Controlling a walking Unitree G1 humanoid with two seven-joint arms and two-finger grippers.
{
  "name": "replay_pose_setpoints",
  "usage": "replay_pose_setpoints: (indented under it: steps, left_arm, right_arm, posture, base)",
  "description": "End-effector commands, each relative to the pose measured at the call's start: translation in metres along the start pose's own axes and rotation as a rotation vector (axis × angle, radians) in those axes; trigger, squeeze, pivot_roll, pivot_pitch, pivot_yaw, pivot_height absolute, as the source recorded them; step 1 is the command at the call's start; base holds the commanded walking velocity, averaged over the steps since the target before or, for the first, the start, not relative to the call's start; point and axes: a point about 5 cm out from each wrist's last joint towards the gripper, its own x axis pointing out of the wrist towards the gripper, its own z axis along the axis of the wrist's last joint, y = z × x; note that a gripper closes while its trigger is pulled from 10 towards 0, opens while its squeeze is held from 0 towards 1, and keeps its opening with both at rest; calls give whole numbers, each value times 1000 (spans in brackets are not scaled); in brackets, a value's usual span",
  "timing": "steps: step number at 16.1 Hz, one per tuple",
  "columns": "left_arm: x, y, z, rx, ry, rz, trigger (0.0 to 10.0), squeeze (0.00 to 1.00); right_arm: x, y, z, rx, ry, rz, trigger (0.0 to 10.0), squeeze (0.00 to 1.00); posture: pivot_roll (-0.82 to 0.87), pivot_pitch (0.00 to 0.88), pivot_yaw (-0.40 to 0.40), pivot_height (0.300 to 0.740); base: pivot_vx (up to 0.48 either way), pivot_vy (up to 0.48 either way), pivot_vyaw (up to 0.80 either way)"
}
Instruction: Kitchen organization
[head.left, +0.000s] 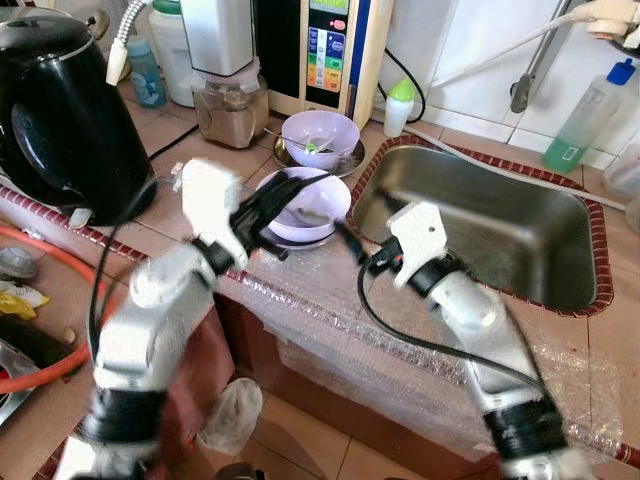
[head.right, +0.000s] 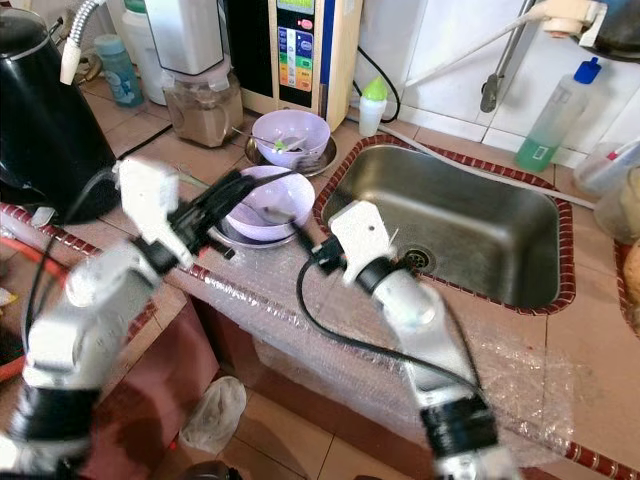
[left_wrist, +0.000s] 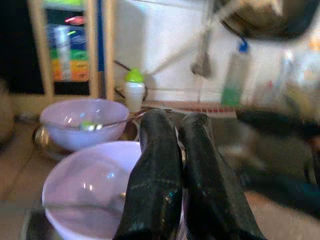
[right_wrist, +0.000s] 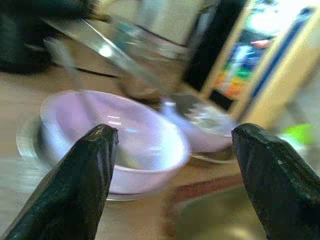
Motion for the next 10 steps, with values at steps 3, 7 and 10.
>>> replay_pose_setpoints:
  steps: [3,7,10]
  left_arm:
    - [9,-10,4,95,30,-101,0,0]
    - [19,-33,3,193,72,-277,0,0]
    - [24,-37,3,208,62,-301,0,0]
  right_arm:
    - [-1,-9,-4,-92,13,-17,10000,0]
    - [-1,-17,-7,-216,-4,-40,4235,0]
    - [0,-11,-10,-193,-4,24,0,0]
  posture:
    - [-18,0,11,740]
    - [-38,0,27,740]
    - [-41,0,31,740]
  base:
    - [0,0,0]
    - [0,0,0]
    - [0,0,0]
